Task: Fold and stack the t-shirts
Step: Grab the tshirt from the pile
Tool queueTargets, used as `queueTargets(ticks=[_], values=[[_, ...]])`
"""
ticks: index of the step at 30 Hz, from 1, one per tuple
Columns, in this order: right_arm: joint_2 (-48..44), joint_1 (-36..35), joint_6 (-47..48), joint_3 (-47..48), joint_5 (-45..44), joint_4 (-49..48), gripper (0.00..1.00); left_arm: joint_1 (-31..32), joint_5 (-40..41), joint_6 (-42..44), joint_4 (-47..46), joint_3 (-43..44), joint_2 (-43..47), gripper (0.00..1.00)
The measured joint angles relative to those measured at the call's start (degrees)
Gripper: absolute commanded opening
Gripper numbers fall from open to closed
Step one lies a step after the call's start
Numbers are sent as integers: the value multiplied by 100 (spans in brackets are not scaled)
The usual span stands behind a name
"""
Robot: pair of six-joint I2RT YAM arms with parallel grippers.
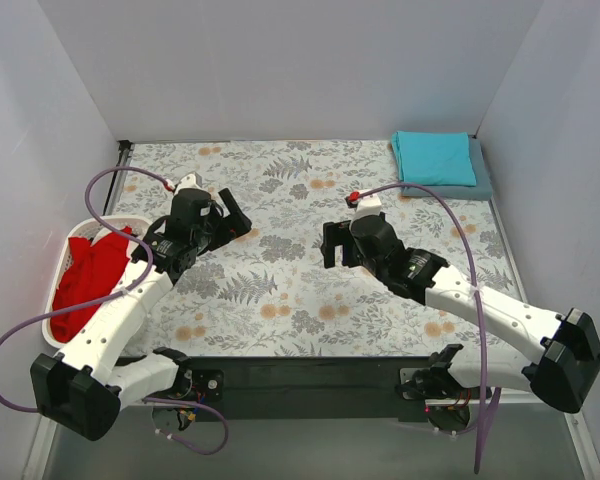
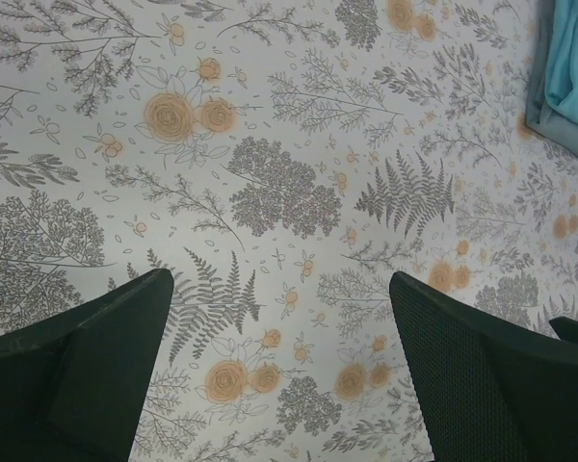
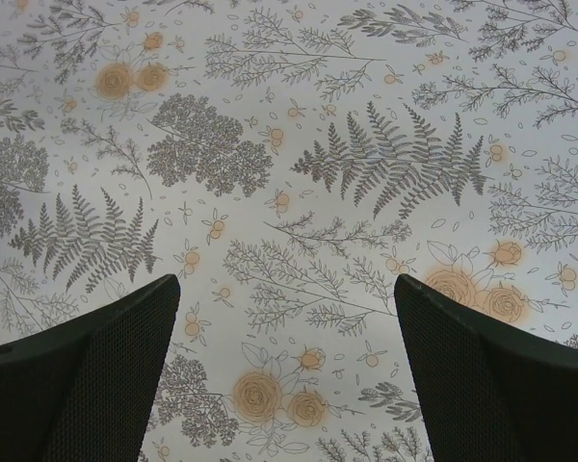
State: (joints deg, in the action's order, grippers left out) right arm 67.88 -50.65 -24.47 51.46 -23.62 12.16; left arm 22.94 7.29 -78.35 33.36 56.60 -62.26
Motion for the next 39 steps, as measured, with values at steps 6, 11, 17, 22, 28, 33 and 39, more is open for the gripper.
queueTargets(ticks=[6,11,17,22,28,33,39], values=[[-310,0,111,-166,96,-20,98,2,503,-146,348,162,-63,96],[-514,0,243,-284,166,-9,98,-59,1530,-577,1222,1117,-649,96],[-632,0,372,-407,229,-2,98,-1292,2234,-1156,2090,1679,-1156,96],[-562,0,457,-437,415,2,98,-3375,2232,-1279,2087,1082,-997,96],[-361,0,647,-437,715,15,98,-4588,2236,-1390,1840,144,-914,95],[-284,0,671,-437,1051,13,98,-5248,2284,-1567,1558,-190,-1226,79],[-142,0,671,-437,1246,17,98,-5423,2212,-1698,1213,-249,-1624,40]])
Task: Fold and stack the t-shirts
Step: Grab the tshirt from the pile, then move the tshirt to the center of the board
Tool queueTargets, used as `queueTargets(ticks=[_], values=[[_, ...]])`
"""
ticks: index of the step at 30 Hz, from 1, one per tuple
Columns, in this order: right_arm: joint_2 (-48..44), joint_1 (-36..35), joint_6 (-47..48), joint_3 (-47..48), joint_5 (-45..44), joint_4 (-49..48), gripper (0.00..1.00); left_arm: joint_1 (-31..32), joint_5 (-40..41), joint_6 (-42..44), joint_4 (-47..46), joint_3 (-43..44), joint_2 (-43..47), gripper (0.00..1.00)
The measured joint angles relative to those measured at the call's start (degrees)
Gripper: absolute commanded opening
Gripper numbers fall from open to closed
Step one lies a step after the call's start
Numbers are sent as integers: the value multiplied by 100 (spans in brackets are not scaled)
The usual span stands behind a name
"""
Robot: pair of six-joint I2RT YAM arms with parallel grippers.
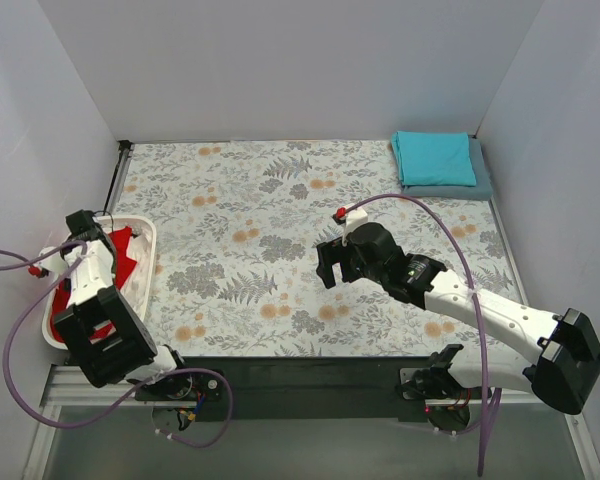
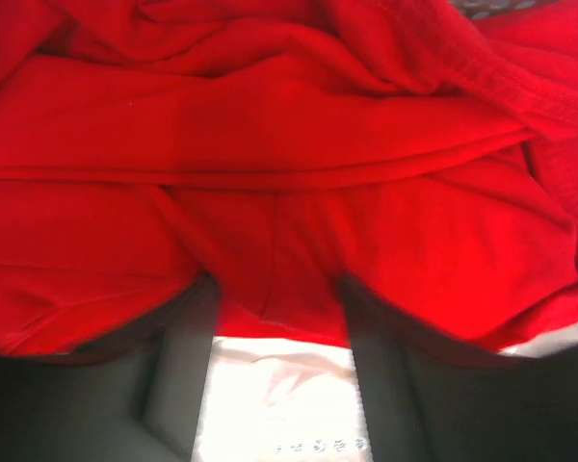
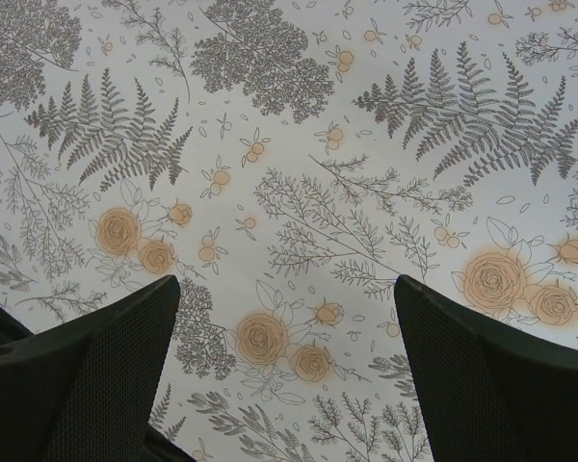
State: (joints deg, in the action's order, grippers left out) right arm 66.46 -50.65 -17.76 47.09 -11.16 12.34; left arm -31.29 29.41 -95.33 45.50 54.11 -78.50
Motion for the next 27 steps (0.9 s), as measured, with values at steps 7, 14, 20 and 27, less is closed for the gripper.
queueTargets(ticks=[7,14,20,27], values=[[0,0,2,0,46,-2,98,-26,-63,33,-31,48,-275,0],[-83,0,26,0,44,-2,98,-70,-562,498,146,542,227,0],[-188,0,68,0,42,-2,98,-63,-1631,990,39,1687,1252,0],[-299,0,131,15,4,0,98,-31,-3414,1248,-284,3067,1703,0]])
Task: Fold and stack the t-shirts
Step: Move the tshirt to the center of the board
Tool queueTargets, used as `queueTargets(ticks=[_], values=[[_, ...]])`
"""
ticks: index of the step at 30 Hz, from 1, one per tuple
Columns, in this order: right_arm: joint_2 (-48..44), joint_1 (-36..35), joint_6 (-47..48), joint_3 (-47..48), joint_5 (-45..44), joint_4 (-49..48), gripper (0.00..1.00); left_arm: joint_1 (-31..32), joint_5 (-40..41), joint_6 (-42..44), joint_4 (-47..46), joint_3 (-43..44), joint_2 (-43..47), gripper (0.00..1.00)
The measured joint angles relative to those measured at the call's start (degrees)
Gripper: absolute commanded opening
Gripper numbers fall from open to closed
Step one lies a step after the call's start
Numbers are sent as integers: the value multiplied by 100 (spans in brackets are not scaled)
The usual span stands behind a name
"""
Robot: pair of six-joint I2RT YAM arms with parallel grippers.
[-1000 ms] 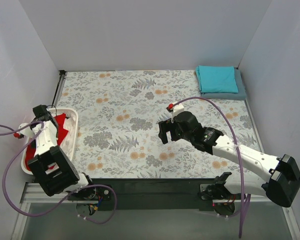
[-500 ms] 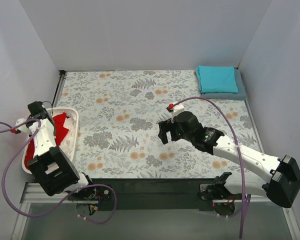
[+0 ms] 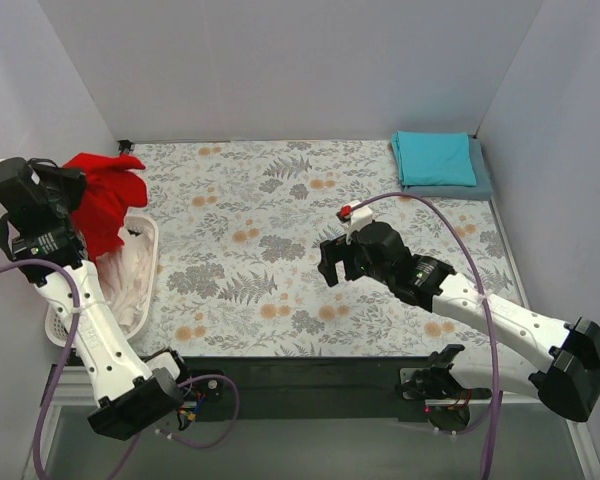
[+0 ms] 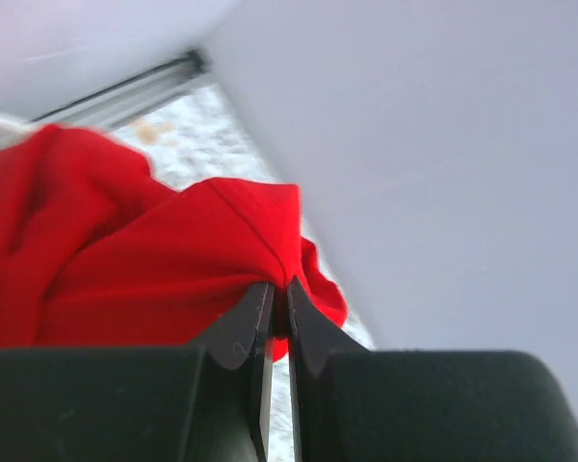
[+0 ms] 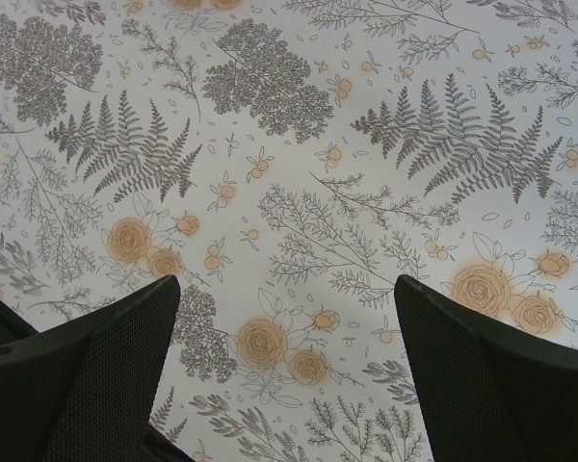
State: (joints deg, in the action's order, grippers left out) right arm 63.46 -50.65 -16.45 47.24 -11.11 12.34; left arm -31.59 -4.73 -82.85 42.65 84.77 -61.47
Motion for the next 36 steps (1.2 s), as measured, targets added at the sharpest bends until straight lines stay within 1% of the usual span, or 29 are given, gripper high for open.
queueTargets(ticks=[2,5,7,9,12,14,18,19,20,21,23,24,25,27,29,34,36], values=[[-26,0,9,22,-31,2,98,24,-619,-7,-267,251,-2,0],[-120,0,15,35,-109,2,98,166,-1843,-125,-1051,404,-4,0],[-210,0,22,35,-205,2,98,511,-2374,-240,-1563,407,-24,0],[-337,0,24,35,-326,2,98,1174,-2658,-282,-1971,411,-76,0],[-540,0,35,35,-533,2,98,2575,-2638,-240,-2291,422,-269,0],[-678,0,35,35,-697,7,98,3598,-2457,-140,-2391,402,-522,0],[-975,0,11,35,-1113,83,98,5001,-1862,50,-2511,-90,-909,0],[-1045,0,-4,33,-1204,114,98,5230,-1757,72,-2564,-304,-957,4],[-1134,2,-17,31,-1325,146,98,5455,-1665,81,-2603,-601,-1008,14],[-1220,2,-33,28,-1429,155,98,5639,-1635,98,-2612,-894,-1062,35],[-1373,2,-79,-17,-1626,151,98,5847,-1565,74,-2785,-1554,-1161,52],[-1440,2,-107,-52,-1725,170,98,5886,-1523,50,-2785,-1906,-1185,66],[-1478,2,-136,-94,-1810,170,98,5897,-1464,44,-2763,-2234,-1209,69],[-1453,2,-168,-140,-1919,195,98,5897,-1270,-35,-2693,-2710,-1217,70],[-1292,7,-197,-142,-1987,238,98,5893,-997,-72,-2518,-2929,-1213,69],[-385,44,-271,-52,-1928,306,97,5866,-162,-308,-2159,-2922,-1172,63],[85,63,-284,92,-1790,323,94,5816,24,-398,-1996,-2916,-1235,60]])
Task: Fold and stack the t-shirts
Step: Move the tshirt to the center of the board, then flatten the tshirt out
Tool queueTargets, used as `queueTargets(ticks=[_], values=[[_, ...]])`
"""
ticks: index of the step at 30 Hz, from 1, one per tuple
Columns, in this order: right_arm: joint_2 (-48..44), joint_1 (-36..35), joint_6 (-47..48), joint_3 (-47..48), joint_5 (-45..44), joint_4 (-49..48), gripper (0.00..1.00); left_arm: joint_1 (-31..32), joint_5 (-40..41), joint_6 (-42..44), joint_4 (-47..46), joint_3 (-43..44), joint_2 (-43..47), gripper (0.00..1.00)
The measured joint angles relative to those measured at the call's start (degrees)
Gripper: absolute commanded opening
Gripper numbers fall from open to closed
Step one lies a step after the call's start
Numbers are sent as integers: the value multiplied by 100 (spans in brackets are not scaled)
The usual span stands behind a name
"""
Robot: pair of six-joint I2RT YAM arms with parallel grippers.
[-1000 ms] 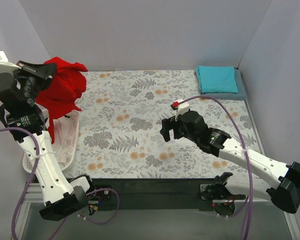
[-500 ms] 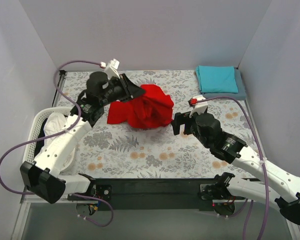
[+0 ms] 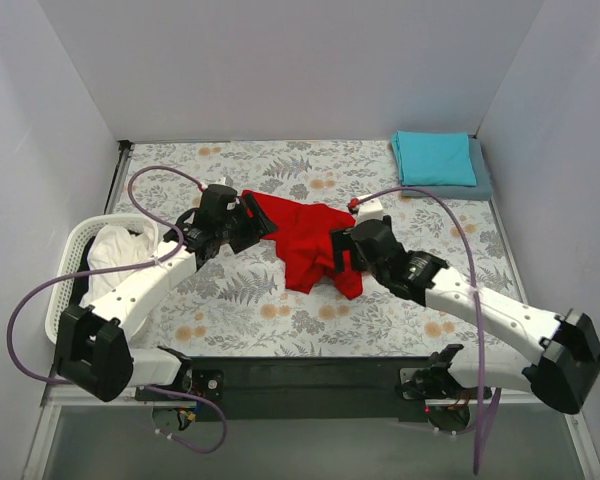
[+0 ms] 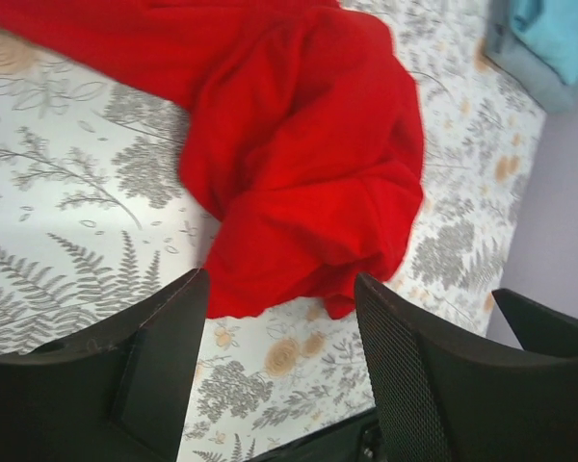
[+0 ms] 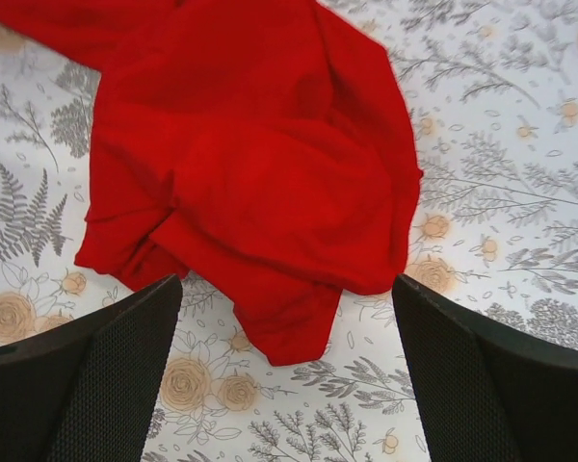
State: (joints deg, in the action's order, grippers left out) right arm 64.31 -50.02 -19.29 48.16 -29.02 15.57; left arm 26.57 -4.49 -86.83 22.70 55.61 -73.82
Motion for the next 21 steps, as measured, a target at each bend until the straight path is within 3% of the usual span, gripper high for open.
queueTargets(ticks=[6,21], values=[[1259,11,-138,433,627,-74,86,-306,79,2,177,46,-675,50],[2297,13,-76,929,474,-479,76,-382,-1174,203,-181,-610,-1021,49]])
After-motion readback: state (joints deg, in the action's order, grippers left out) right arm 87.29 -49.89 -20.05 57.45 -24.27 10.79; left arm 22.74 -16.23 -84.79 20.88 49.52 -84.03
